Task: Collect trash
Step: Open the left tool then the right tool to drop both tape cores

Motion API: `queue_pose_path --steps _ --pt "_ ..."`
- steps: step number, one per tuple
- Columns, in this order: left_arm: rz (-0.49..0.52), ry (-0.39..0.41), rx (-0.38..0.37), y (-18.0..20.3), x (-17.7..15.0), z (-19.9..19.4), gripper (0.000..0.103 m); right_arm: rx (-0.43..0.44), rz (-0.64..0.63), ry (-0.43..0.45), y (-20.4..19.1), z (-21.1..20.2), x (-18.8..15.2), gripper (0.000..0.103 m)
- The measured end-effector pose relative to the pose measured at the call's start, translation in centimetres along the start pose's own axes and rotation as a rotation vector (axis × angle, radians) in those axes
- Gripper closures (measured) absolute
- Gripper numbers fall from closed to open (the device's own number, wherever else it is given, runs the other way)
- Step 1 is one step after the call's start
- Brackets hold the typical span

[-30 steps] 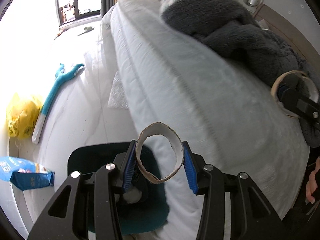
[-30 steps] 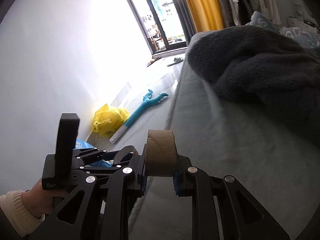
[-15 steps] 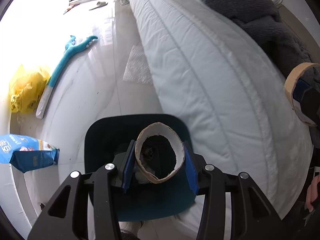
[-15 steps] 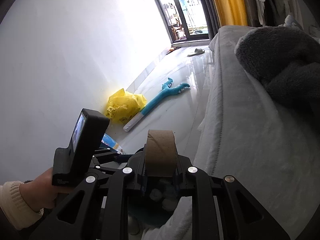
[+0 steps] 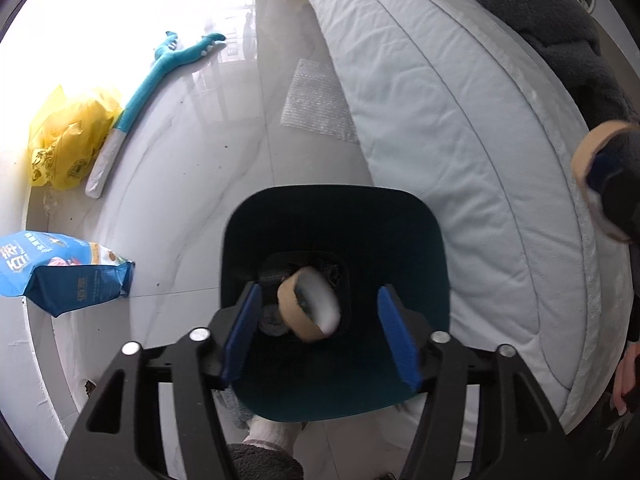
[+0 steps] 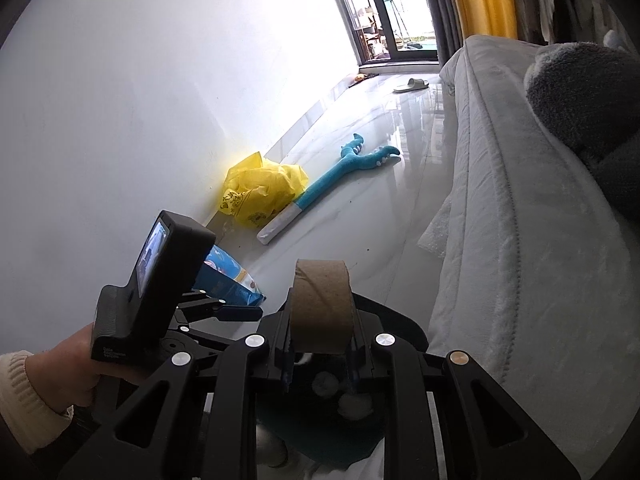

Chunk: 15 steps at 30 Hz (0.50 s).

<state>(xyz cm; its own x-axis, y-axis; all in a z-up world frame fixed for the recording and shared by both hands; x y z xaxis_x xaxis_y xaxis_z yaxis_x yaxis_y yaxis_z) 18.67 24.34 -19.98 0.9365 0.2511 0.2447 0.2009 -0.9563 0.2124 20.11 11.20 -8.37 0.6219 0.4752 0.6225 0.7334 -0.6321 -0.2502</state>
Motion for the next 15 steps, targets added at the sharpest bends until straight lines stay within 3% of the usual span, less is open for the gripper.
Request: queue_pose_path --steps 6,15 --pt "-0.021 0.064 -0.022 -1.3 0.4 -1.9 0.029 -0.012 -0.011 -0.064 -0.3 2.6 -0.6 0.082" --pt "0.036 0.273 -0.011 -0.7 0.9 -6.5 0.02 -0.016 0.001 -0.169 -0.7 6.1 -2.2 0.082"
Point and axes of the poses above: each gripper's, at about its wrist camera, not at the fingertips, and z roughly the way its jaws point, y to its right, x to its top, the point moved 2 cm from there along z, roughly the way its jaws point, and after that the axes turned 5 degrees about -z, right-handed, at the moved point
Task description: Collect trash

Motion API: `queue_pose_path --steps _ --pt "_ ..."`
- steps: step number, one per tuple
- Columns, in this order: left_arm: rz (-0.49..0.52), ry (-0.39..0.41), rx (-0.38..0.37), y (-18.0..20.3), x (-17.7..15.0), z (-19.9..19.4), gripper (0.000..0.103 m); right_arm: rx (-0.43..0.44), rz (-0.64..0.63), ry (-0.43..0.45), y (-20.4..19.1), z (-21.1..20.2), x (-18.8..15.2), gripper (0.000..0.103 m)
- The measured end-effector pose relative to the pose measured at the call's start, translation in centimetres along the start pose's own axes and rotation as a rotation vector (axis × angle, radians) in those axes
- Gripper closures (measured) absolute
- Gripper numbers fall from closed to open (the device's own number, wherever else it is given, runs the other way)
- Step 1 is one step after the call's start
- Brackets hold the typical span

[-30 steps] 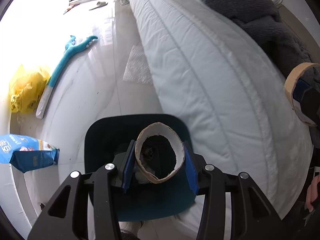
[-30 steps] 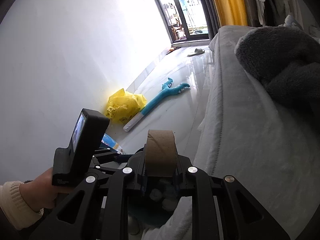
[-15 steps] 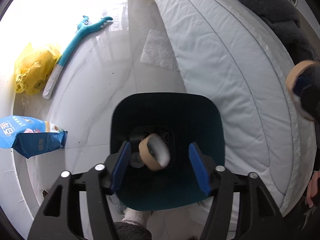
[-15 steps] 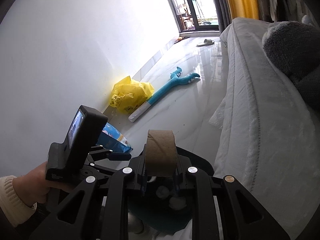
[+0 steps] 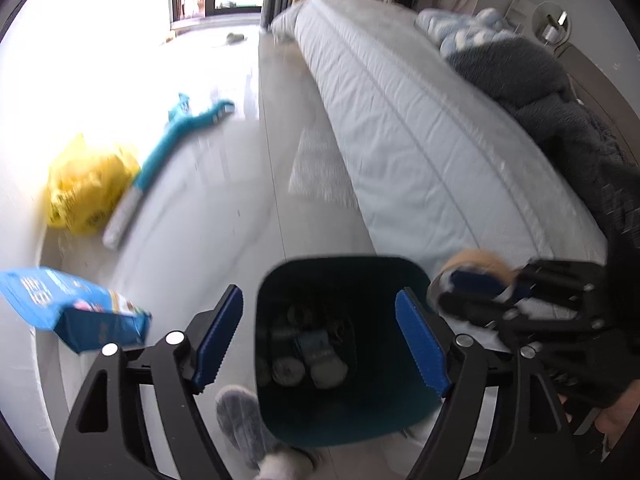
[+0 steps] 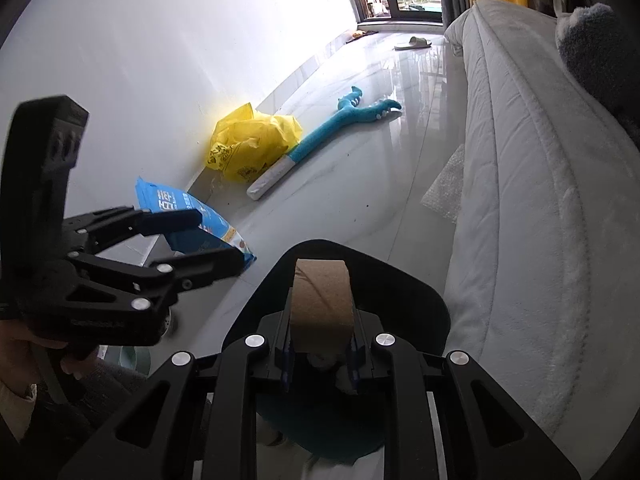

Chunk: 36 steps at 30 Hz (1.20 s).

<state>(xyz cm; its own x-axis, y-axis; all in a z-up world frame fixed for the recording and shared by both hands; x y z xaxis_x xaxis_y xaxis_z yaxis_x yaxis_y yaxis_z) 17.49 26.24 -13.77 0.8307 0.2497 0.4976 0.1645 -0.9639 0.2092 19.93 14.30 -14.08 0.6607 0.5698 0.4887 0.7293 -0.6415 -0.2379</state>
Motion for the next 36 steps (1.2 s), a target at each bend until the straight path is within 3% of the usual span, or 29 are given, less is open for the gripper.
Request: queue_pose_path --steps 4,16,23,26,31,33,36 --pt "0.027 0.118 0.02 0.1 0.8 -1.9 0.015 0.003 0.001 -0.035 -0.4 1.3 -0.1 0.082" --pt "0.072 0.355 -0.013 1.6 2.5 -6.3 0.015 0.002 0.01 -0.124 -0.5 3.6 -1.0 0.082" --pt "0.081 0.479 -0.039 3.3 3.2 -8.9 0.014 -0.005 -0.002 -0.13 -0.7 2.9 -1.4 0.079" --pt "0.08 0.512 -0.052 4.0 3.4 -9.7 0.012 -0.008 0.004 -0.108 -0.5 1.8 -1.6 0.071" --pt "0.08 0.558 -0.055 5.6 3.8 -10.7 0.01 -0.004 -0.005 -0.024 -0.4 -1.5 -1.9 0.068" --pt "0.082 0.564 -0.064 6.3 3.7 -11.1 0.008 -0.018 -0.02 0.017 -0.4 -3.2 -2.1 0.057" --pt "0.103 0.565 -0.018 7.9 3.6 -11.3 0.007 -0.074 -0.036 0.082 0.1 -6.2 -2.8 0.056"
Point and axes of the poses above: each gripper's, at about its wrist camera, not at the fingertips, and z roughly the way its jaws point, y to its right, x to its top, the point moved 2 cm from there along z, roughly the way its jaws point, and after that the axes turned 5 degrees about -z, right-handed, at the moved point
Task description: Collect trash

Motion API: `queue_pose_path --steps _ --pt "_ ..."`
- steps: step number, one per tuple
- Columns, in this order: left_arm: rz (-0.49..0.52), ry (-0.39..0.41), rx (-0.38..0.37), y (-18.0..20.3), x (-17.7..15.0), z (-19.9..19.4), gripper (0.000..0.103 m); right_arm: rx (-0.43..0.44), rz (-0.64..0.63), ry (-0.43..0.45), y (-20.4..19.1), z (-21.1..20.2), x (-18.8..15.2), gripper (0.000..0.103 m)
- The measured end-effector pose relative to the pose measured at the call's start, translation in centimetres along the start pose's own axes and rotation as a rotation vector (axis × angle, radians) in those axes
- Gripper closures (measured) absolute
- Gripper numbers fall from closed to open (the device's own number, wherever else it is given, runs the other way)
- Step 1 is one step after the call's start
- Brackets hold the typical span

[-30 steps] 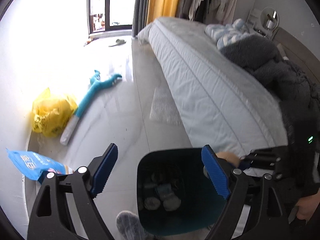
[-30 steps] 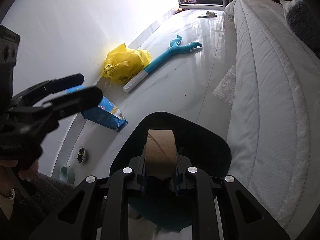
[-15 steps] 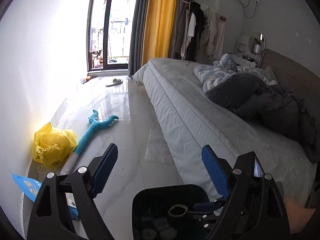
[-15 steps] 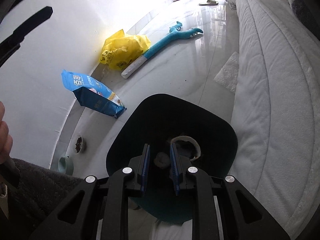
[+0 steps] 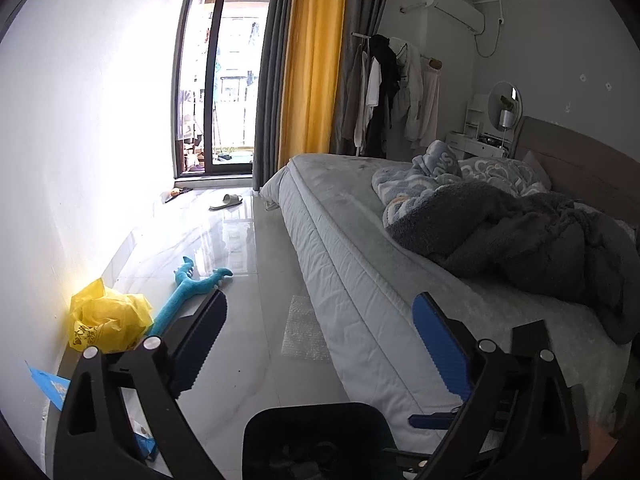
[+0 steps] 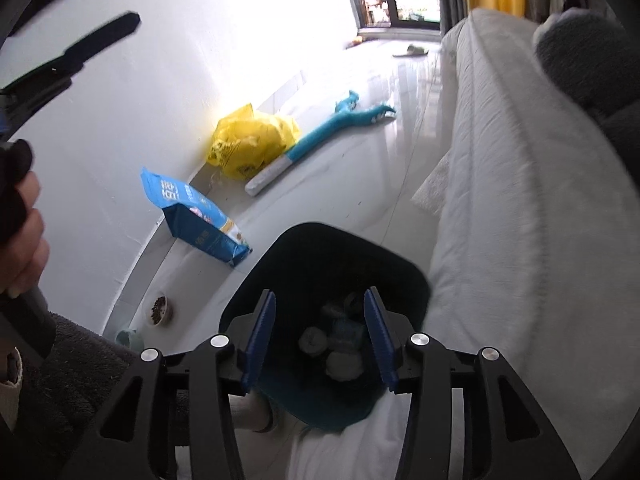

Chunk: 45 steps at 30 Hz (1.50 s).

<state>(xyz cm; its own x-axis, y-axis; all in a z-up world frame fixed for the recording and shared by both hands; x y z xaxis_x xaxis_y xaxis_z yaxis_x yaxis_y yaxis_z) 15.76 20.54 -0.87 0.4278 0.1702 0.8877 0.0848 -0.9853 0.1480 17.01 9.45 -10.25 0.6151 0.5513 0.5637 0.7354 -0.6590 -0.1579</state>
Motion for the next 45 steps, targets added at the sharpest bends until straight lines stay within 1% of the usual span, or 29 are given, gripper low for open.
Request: queue_pose_path --steps 1,3,5,7,9,12,14,17,20,23,25,26,29,32,34,37,40,45 --pt "0.002 0.004 0.002 0.3 -0.1 -0.1 0.007 -0.022 0.006 0.024 0.5 -1.2 -0.2 0.054" --pt "-0.01 0.011 -0.005 1.2 -0.1 -0.4 0.007 -0.048 0.027 0.064 1.5 -3.2 -0.5 0.048" --pt "-0.016 0.018 -0.006 2.4 -0.2 -0.7 0.007 -0.09 0.05 0.114 2.9 -5.7 -1.1 0.045" --pt "-0.007 0.01 0.001 3.5 -0.5 -1.0 0.006 -0.123 0.067 0.152 3.9 -7.8 -1.6 0.042" --pt "-0.001 0.004 0.008 4.7 -1.0 -1.4 0.006 -0.165 0.096 0.197 5.3 -10.4 -2.3 0.036" --pt "0.021 -0.008 0.005 6.6 -2.1 -2.0 0.005 -0.207 0.142 0.27 7.0 -14.1 -3.9 0.029" --pt "0.049 -0.013 -0.004 8.1 -2.7 -2.5 0.005 -0.235 0.146 0.304 7.3 -16.1 -5.0 0.026" --pt "0.074 -0.012 -0.019 9.9 -3.6 -3.7 0.005 -0.3 0.126 0.349 7.4 -19.0 -6.7 0.018" --pt "0.085 -0.019 -0.042 11.2 -4.5 -4.6 0.004 -0.353 0.115 0.383 7.7 -21.6 -8.5 0.011" --pt "0.09 -0.032 -0.053 12.0 -5.2 -5.6 0.003 -0.393 0.126 0.409 8.0 -24.0 -10.5 0.007" --pt "0.09 -0.036 -0.029 12.2 -5.5 -6.4 0.003 -0.408 0.133 0.437 8.1 -25.9 -11.5 0.007" --pt "0.086 -0.031 -0.028 12.3 -5.5 -6.8 0.003 -0.416 0.15 0.454 8.0 -26.7 -11.8 0.005" --pt "0.076 -0.002 -0.037 12.8 -5.4 -8.3 0.003 -0.43 0.177 0.508 7.5 -29.2 -12.8 0.003" --pt "0.088 0.03 -0.062 13.5 -5.4 -10.0 0.003 -0.488 0.165 0.526 6.7 -31.2 -14.0 0.003" --pt "0.083 0.03 -0.072 13.7 -5.8 -10.8 0.003 -0.516 0.173 0.528 6.3 -32.3 -15.3 0.003" --pt "0.088 0.022 -0.062 13.9 -6.7 -11.8 0.003 -0.529 0.207 0.548 6.1 -33.7 -17.3 0.003" --pt "0.123 0.016 -0.061 14.2 -7.8 -12.6 0.003 -0.546 0.235 0.566 5.8 -34.7 -19.2 0.003" --pt "0.147 0.003 -0.079 14.1 -9.4 -13.3 0.003 -0.534 0.263 0.581 5.9 -35.3 -21.9 0.003"
Point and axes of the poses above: each gripper's, at about its wrist camera, not at the fingertips, and z roughly the way its jaws point, y to its right, x to its top, the point moved 2 cm from there along z, roughly the way its jaws point, and after that the axes turned 5 degrees about -z, right-handed, at the moved point
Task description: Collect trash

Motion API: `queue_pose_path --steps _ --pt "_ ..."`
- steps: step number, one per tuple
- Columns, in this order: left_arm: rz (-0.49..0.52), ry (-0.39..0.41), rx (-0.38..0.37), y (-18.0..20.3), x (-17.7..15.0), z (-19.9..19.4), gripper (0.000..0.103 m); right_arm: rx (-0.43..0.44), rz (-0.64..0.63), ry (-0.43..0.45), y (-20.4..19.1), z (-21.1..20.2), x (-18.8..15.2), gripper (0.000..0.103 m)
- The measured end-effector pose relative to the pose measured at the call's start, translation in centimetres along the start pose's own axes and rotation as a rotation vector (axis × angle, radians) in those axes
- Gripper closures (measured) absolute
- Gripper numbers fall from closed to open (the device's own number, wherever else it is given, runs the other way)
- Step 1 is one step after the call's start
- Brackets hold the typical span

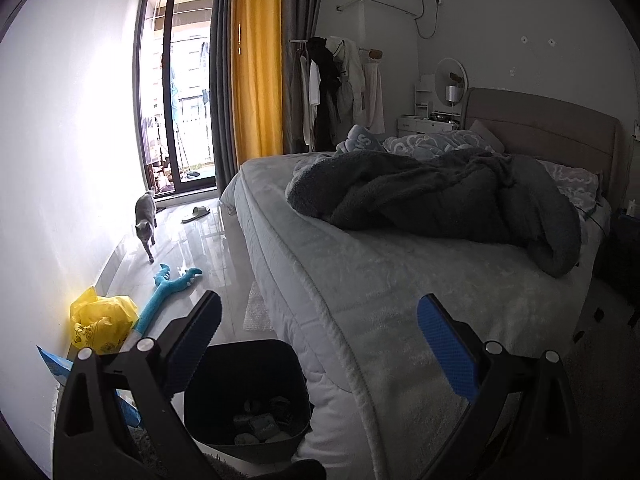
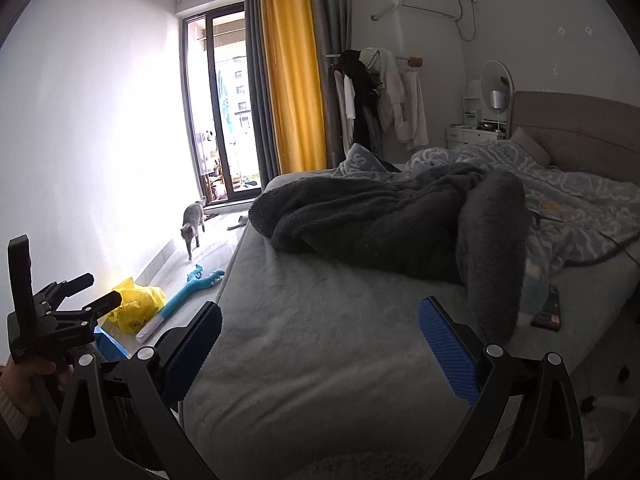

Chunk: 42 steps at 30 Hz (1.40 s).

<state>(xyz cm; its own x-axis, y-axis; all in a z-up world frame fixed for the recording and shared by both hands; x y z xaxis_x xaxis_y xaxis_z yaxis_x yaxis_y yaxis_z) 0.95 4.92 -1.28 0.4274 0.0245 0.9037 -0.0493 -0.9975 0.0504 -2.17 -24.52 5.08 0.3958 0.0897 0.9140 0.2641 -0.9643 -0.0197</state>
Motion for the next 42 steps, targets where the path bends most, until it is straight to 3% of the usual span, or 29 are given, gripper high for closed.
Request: queue_pose_path --steps 11,42 --pt "-0.008 -0.014 0.01 0.1 -0.6 0.3 0.003 0.064 -0.019 0.032 -0.8 -0.5 -0.4 0.003" --pt "-0.015 -0.046 0.032 0.1 -1.2 1.0 0.003 0.075 -0.029 0.016 -1.4 -0.5 -0.4 0.003"
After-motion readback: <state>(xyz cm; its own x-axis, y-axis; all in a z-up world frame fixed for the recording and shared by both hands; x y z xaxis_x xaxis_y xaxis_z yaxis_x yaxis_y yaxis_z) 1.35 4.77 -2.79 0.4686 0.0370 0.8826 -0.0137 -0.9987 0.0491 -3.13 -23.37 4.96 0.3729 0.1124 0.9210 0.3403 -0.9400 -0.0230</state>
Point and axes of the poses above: each gripper's, at about its wrist camera, not at the fingertips, and z roughly the way its jaws point, y to its right, x to its top, the point moved 2 cm from there along z, roughly the way its jaws point, and after that the axes turned 5 degrees about -z, right-handed, at the moved point
